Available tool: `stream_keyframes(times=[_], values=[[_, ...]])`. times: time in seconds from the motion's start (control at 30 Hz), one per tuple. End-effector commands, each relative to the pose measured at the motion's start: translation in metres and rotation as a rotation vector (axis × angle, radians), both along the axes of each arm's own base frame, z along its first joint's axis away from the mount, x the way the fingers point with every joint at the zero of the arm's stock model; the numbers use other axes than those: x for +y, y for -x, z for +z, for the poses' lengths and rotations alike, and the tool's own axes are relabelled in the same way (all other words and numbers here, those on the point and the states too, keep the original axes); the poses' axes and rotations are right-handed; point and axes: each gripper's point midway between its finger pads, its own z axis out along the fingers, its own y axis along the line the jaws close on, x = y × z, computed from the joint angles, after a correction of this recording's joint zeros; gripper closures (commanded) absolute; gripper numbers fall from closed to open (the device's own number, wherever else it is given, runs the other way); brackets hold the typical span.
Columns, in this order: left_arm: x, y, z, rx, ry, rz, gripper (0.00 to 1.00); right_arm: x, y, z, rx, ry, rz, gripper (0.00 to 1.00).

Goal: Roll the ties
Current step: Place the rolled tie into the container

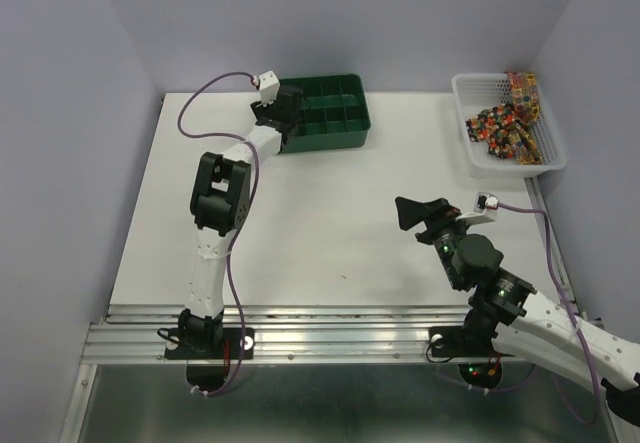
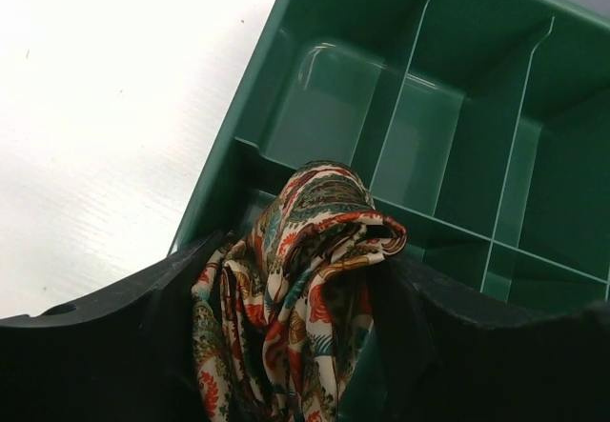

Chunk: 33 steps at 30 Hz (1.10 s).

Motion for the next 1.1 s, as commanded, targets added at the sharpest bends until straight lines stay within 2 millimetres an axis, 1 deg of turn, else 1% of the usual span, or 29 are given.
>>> stream_keyframes(times=[0.0, 0.13, 0.27, 0.3, 0.37, 0.4, 0.43, 0.47, 0.5, 0.53, 0.57, 0.7, 0.8, 0.9, 1.0, 1.03, 1.07], values=[[0.017, 0.02, 0.007, 0.079, -0.085, 0.002, 0.28, -0.003, -0.003, 0.001, -0.007, -0.021, -0.024, 0.0], [0.011, 0.018, 0.03, 0.043, -0.081, -0.017, 0.28, -0.001, -0.004, -0.001, -0.003, -0.012, -0.021, 0.0], [0.014, 0.024, 0.054, 0.024, -0.101, 0.01, 0.27, 0.0, -0.005, -0.001, -0.002, -0.005, -0.021, 0.0], [0.015, 0.024, 0.058, 0.018, -0.1, 0.014, 0.1, 0.0, -0.005, -0.001, -0.003, -0.006, -0.022, 0.0], [0.018, 0.026, 0.069, 0.013, -0.108, 0.021, 0.09, 0.0, -0.005, 0.0, -0.004, -0.008, -0.021, 0.0], [0.019, 0.027, 0.071, 0.016, -0.11, 0.029, 0.03, 0.001, -0.005, -0.001, -0.002, -0.004, -0.017, 0.0], [0.019, 0.026, 0.079, 0.007, -0.109, 0.029, 0.02, 0.001, -0.005, 0.0, -0.006, -0.009, -0.016, 0.0], [0.02, 0.028, 0.079, 0.02, -0.114, 0.028, 0.01, 0.001, -0.004, 0.0, -0.006, -0.007, -0.014, 0.0], [0.019, 0.027, 0.08, 0.022, -0.121, 0.021, 0.01, 0.001, -0.005, 0.0, -0.007, -0.007, -0.014, 0.0], [0.018, 0.026, 0.087, 0.013, -0.119, 0.017, 0.01, 0.001, -0.005, -0.001, -0.006, -0.005, -0.013, 0.0], [0.017, 0.027, 0.085, 0.027, -0.119, 0.008, 0.01, 0.002, -0.005, 0.0, -0.006, -0.006, -0.013, 0.0], [0.015, 0.027, 0.094, 0.027, -0.117, -0.014, 0.01, 0.003, -0.005, -0.001, -0.004, -0.003, -0.011, 0.0], [0.016, 0.029, 0.095, 0.035, -0.129, -0.019, 0.01, 0.003, -0.005, -0.001, -0.003, 0.001, -0.008, 0.0], [0.015, 0.03, 0.09, 0.05, -0.128, -0.037, 0.01, 0.002, -0.005, -0.001, -0.005, -0.003, -0.011, 0.0], [0.011, 0.029, 0.082, 0.054, -0.114, -0.066, 0.08, 0.004, -0.005, 0.0, -0.006, -0.007, -0.002, 0.0], [0.01, 0.028, 0.08, 0.056, -0.113, -0.072, 0.16, 0.005, -0.005, -0.001, -0.005, -0.006, -0.001, 0.0], [0.009, 0.028, 0.078, 0.058, -0.112, -0.08, 0.19, 0.006, -0.005, -0.002, -0.003, -0.004, 0.004, 0.0]])
